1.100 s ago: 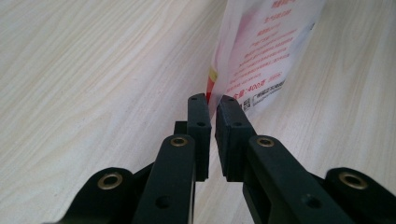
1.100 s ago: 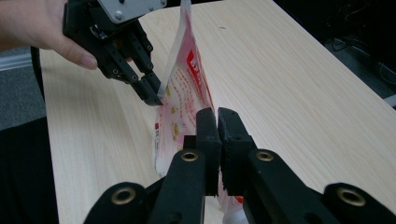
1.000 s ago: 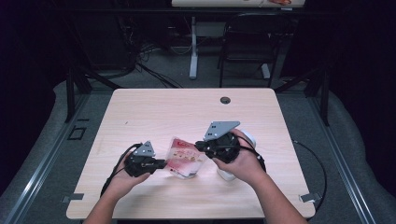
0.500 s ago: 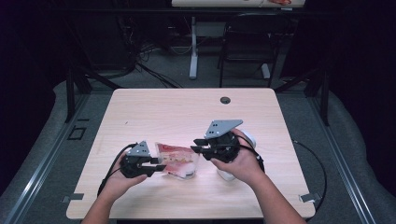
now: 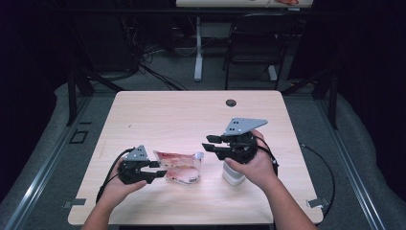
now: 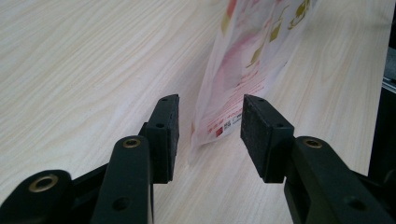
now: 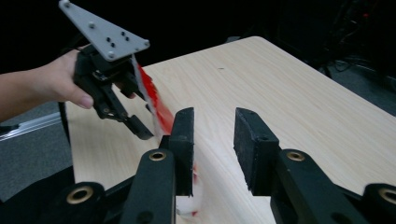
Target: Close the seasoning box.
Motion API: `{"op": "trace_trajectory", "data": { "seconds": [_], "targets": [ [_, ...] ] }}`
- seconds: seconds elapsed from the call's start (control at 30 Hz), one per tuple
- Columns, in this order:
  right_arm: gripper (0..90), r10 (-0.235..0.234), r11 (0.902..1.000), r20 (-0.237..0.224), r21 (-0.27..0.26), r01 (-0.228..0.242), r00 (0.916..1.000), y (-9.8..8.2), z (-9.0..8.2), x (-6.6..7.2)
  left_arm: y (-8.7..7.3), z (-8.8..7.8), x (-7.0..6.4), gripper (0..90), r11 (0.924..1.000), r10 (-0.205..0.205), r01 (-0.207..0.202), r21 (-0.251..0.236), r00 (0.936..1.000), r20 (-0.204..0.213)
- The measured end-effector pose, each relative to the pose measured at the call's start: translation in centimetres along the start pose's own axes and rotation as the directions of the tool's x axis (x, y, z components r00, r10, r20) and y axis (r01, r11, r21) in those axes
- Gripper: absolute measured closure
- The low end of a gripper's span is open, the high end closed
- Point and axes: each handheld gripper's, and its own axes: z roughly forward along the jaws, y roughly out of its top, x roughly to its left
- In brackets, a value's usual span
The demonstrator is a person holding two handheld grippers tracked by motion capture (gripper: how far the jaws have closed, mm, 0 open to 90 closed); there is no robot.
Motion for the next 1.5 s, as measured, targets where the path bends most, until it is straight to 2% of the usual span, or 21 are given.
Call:
{"op": "trace_trajectory", "data": {
  "seconds": [0.23, 0.4, 0.6, 0.67, 0.73, 0.83, 1.0, 1.13, 1.17, 1.2, 1.33, 1.37, 1.4, 1.5],
  "targets": [
    [70.0, 0.042, 0.9991, 0.048, -0.008, -0.042, 0.9979, -0.8, -1.0, -1.1, -0.2, -0.3, 0.1, 56.0, 1.0000, -0.005, 0.005, -0.004, 0.9999, -0.013],
    [70.1, 0.054, 0.9986, 0.078, -0.009, -0.053, 0.9955, -1.3, -1.6, -1.5, -0.5, -0.5, 0.1, 54.9, 1.0000, -0.007, 0.007, 0.000, 0.9997, -0.025],
    [70.6, 0.067, 0.9977, 0.127, 0.002, -0.068, 0.9896, -1.8, -2.2, -1.9, -0.6, -0.8, 0.2, 54.3, 0.9999, -0.015, 0.015, -0.004, 0.9990, -0.042],
    [73.2, 0.079, 0.9968, 0.141, 0.001, -0.080, 0.9868, -2.0, -2.6, -2.2, -0.7, -1.0, 0.3, 54.1, 0.9999, -0.014, 0.014, -0.004, 0.9986, -0.050],
    [76.3, 0.096, 0.9952, 0.173, 0.000, -0.097, 0.9802, -2.3, -3.2, -2.7, -0.8, -1.1, 0.4, 53.2, 0.9998, -0.018, 0.018, -0.009, 0.9987, -0.049],
    [79.2, 0.104, 0.9943, 0.190, 0.005, -0.106, 0.9762, -2.5, -3.5, -3.1, -0.9, -1.2, 0.5, 53.1, 0.9997, -0.022, 0.021, -0.013, 0.9985, -0.051],
    [89.8, 0.127, 0.9910, 0.240, 0.012, -0.134, 0.9623, -3.3, -4.4, -4.1, -0.9, -1.4, 0.6, 53.1, 0.9995, -0.027, 0.026, -0.020, 0.9982, -0.055],
    [90.0, 0.156, 0.9867, 0.272, 0.002, -0.162, 0.9496, -4.2, -5.0, -4.8, -1.0, -1.5, 0.7, 53.1, 0.9994, -0.032, 0.031, -0.017, 0.9978, -0.059],
    [90.0, 0.160, 0.9856, 0.295, 0.004, -0.169, 0.9419, -4.6, -5.3, -5.2, -1.1, -1.5, 0.8, 53.2, 0.9992, -0.036, 0.035, -0.017, 0.9976, -0.059],
    [90.0, 0.160, 0.9856, 0.295, 0.004, -0.169, 0.9419, -4.6, -5.3, -5.2, -1.1, -1.5, 0.8, 53.2, 0.9990, -0.040, 0.039, -0.021, 0.9974, -0.061],
    [90.0, 0.180, 0.9814, 0.335, 0.002, -0.192, 0.9247, -5.5, -6.0, -5.9, -1.3, -1.7, 1.0, 53.3, 0.9984, -0.050, 0.048, -0.028, 0.9965, -0.067],
    [90.0, 0.189, 0.9791, 0.349, 0.003, -0.203, 0.9178, -6.0, -6.4, -6.2, -1.3, -1.8, 1.0, 53.2, 0.9983, -0.052, 0.050, -0.031, 0.9962, -0.069],
    [90.0, 0.189, 0.9791, 0.349, 0.003, -0.203, 0.9178, -6.0, -6.4, -6.2, -1.4, -1.9, 1.1, 53.2, 0.9982, -0.054, 0.052, -0.030, 0.9961, -0.070],
    [90.0, 0.211, 0.9748, 0.367, -0.009, -0.223, 0.9062, -6.6, -6.7, -6.7, -1.5, -2.0, 1.1, 53.2, 0.9980, -0.059, 0.056, -0.028, 0.9952, -0.079]
  ]
}}
